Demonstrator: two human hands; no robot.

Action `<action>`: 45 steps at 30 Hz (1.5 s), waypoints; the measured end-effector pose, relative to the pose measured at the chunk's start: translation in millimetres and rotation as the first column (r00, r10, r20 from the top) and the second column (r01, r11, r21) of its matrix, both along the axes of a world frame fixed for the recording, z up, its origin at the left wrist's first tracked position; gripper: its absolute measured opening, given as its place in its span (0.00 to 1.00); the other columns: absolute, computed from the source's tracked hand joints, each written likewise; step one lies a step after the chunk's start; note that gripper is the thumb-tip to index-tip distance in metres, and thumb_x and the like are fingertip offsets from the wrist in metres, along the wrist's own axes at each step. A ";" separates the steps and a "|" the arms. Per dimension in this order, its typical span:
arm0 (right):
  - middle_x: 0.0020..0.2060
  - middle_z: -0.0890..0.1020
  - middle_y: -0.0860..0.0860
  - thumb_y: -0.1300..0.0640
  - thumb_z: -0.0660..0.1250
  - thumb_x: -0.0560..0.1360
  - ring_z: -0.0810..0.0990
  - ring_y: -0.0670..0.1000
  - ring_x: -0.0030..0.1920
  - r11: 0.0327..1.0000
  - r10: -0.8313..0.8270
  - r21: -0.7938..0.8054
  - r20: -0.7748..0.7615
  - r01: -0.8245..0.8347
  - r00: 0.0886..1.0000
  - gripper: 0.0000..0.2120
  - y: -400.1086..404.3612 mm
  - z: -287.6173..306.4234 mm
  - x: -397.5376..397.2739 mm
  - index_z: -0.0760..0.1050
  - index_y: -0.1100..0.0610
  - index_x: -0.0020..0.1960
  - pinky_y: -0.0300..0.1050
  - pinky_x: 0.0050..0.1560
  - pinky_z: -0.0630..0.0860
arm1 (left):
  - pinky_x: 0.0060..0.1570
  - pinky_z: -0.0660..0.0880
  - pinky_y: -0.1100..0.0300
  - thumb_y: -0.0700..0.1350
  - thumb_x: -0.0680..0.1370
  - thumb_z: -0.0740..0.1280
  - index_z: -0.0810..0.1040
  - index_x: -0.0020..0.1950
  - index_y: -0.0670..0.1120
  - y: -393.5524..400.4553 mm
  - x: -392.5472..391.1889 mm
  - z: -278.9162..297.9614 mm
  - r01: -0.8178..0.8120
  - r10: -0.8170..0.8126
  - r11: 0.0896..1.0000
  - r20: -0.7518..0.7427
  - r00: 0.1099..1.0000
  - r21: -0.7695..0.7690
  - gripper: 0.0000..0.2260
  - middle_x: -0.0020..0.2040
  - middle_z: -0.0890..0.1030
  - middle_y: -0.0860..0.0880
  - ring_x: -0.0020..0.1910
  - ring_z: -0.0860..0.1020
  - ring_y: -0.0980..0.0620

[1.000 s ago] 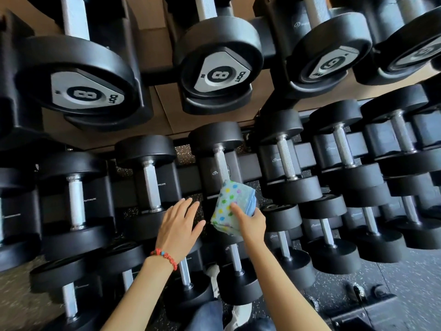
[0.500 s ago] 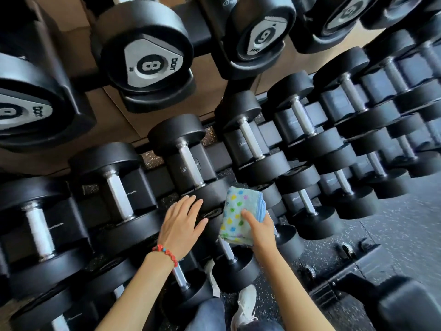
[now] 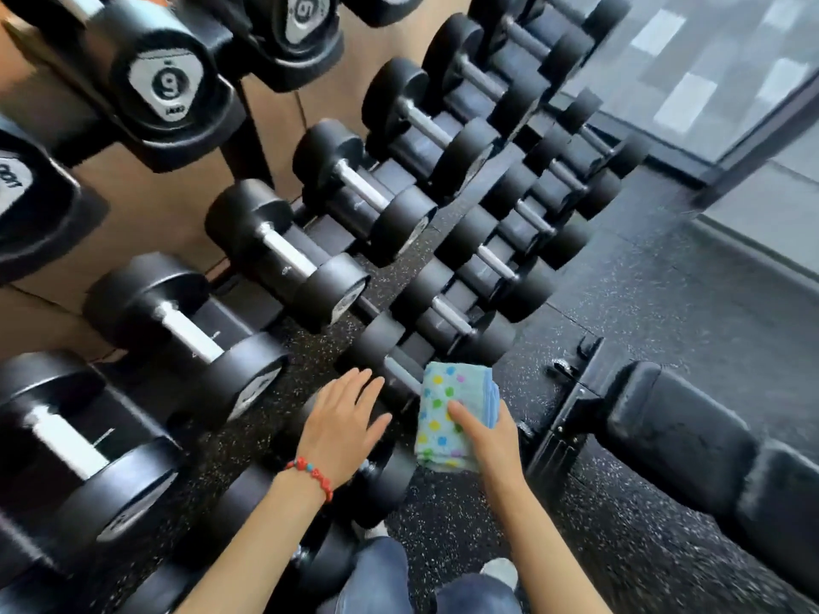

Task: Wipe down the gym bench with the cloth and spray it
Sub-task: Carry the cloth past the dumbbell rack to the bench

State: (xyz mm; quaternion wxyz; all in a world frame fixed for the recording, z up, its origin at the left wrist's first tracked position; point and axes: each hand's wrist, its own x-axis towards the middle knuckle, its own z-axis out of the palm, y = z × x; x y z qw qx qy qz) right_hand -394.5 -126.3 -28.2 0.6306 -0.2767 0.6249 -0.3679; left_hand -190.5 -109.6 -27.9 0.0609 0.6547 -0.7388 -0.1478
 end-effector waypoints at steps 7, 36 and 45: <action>0.63 0.72 0.49 0.61 0.73 0.69 0.78 0.51 0.56 0.981 -0.185 -0.079 -0.079 0.178 0.980 0.38 43.0 -0.9 -158.9 0.57 0.47 0.72 0.51 0.54 0.78 | 0.53 0.76 0.47 0.58 0.81 0.43 0.78 0.58 0.39 4.4 -147.1 -3.5 0.173 -0.173 0.985 -0.017 0.985 -0.008 0.30 0.55 0.80 0.40 0.56 0.78 0.41; 0.59 0.74 0.52 0.64 0.73 0.68 0.75 0.52 0.58 0.708 -0.682 0.010 -0.247 0.706 0.688 0.25 -11.9 -89.5 -413.4 0.70 0.51 0.61 0.51 0.54 0.78 | 0.52 0.77 0.46 0.54 0.74 0.56 0.79 0.56 0.38 -172.8 -441.3 -81.4 0.678 -0.678 0.730 -0.039 0.734 0.086 0.24 0.54 0.81 0.39 0.54 0.79 0.40; 0.53 0.73 0.40 0.65 0.73 0.67 0.73 0.35 0.51 0.838 -0.521 -0.016 -0.322 0.546 0.790 0.25 -65.6 -192.3 -457.8 0.68 0.47 0.58 0.25 0.46 0.71 | 0.56 0.75 0.45 0.53 0.75 0.56 0.77 0.59 0.38 -196.6 -491.6 -183.3 0.695 -0.695 0.709 -0.044 0.717 0.124 0.23 0.58 0.79 0.39 0.59 0.77 0.39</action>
